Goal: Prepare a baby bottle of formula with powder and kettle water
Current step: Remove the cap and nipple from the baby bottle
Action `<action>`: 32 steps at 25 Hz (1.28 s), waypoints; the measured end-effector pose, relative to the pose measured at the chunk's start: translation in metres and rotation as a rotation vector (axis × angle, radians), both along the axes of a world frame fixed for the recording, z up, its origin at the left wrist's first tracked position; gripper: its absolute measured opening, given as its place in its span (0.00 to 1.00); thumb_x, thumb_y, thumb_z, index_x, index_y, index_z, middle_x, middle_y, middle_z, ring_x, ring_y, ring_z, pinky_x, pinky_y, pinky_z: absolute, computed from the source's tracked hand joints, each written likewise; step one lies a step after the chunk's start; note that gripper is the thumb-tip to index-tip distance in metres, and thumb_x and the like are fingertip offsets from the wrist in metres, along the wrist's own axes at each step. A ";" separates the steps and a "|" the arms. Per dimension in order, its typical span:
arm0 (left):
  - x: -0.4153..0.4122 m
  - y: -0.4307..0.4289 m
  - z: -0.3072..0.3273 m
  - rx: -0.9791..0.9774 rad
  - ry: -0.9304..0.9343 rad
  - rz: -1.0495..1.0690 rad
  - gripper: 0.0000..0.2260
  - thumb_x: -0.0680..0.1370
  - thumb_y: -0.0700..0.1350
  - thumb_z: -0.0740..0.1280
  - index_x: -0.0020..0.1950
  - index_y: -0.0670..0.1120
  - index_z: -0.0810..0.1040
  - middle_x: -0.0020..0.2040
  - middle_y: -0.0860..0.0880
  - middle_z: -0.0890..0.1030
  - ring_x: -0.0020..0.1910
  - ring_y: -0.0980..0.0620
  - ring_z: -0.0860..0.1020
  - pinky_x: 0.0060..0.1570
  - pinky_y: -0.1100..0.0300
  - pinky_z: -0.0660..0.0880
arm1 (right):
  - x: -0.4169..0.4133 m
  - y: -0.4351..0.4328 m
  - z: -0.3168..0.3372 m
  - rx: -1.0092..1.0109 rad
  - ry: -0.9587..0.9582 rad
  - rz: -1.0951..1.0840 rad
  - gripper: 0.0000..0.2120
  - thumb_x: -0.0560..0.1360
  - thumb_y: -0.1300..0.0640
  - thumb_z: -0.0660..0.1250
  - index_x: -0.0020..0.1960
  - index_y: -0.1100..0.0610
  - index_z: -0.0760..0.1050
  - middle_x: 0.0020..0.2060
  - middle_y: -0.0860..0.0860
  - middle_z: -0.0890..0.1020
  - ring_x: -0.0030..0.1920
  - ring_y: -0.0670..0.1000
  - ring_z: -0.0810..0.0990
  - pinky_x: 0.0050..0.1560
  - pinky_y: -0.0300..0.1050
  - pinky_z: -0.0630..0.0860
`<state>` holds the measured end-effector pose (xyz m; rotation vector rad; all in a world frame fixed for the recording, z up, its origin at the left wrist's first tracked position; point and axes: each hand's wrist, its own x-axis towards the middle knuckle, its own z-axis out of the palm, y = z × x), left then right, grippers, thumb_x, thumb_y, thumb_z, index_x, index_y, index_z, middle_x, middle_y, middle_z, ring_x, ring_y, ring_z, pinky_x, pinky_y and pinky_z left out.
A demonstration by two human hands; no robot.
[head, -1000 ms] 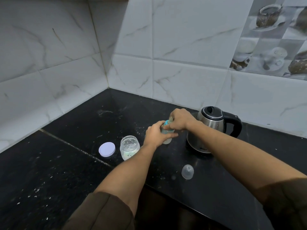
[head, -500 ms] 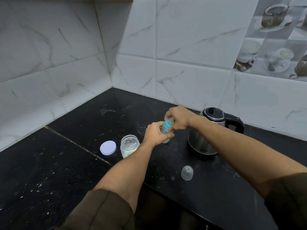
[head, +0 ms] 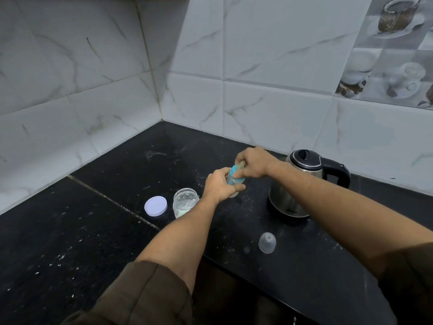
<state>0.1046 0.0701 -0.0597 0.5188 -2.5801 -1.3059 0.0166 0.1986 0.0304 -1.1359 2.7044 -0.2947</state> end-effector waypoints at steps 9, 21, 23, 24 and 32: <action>0.001 -0.001 0.000 0.008 0.014 0.005 0.25 0.67 0.52 0.83 0.62 0.52 0.82 0.52 0.53 0.86 0.52 0.53 0.83 0.57 0.54 0.80 | 0.004 -0.006 0.002 -0.028 0.028 -0.065 0.29 0.73 0.41 0.76 0.69 0.53 0.77 0.60 0.51 0.82 0.59 0.54 0.81 0.60 0.52 0.80; 0.002 0.000 0.000 -0.036 -0.005 -0.001 0.24 0.68 0.54 0.82 0.61 0.51 0.82 0.50 0.53 0.85 0.51 0.53 0.83 0.54 0.55 0.79 | 0.007 -0.004 0.006 0.036 0.010 -0.062 0.31 0.72 0.44 0.77 0.71 0.54 0.75 0.61 0.53 0.83 0.55 0.55 0.85 0.57 0.49 0.81; 0.001 0.001 0.002 -0.033 0.005 0.009 0.24 0.67 0.54 0.82 0.60 0.53 0.83 0.50 0.54 0.85 0.50 0.53 0.83 0.54 0.55 0.79 | 0.008 -0.005 0.006 0.018 -0.006 -0.170 0.25 0.72 0.37 0.75 0.58 0.55 0.79 0.45 0.53 0.87 0.36 0.54 0.86 0.45 0.47 0.84; 0.001 0.001 0.002 -0.042 0.008 0.007 0.24 0.67 0.54 0.83 0.60 0.53 0.83 0.49 0.54 0.86 0.50 0.53 0.83 0.54 0.54 0.80 | 0.010 -0.005 0.007 0.021 -0.022 -0.169 0.23 0.72 0.38 0.76 0.55 0.56 0.81 0.40 0.53 0.86 0.33 0.54 0.84 0.43 0.46 0.83; 0.002 0.000 -0.003 -0.035 -0.011 -0.020 0.25 0.68 0.53 0.82 0.62 0.51 0.81 0.51 0.54 0.85 0.51 0.54 0.83 0.56 0.52 0.81 | 0.010 -0.008 0.006 0.051 -0.021 -0.056 0.33 0.71 0.44 0.79 0.71 0.55 0.75 0.61 0.54 0.83 0.56 0.56 0.85 0.60 0.49 0.80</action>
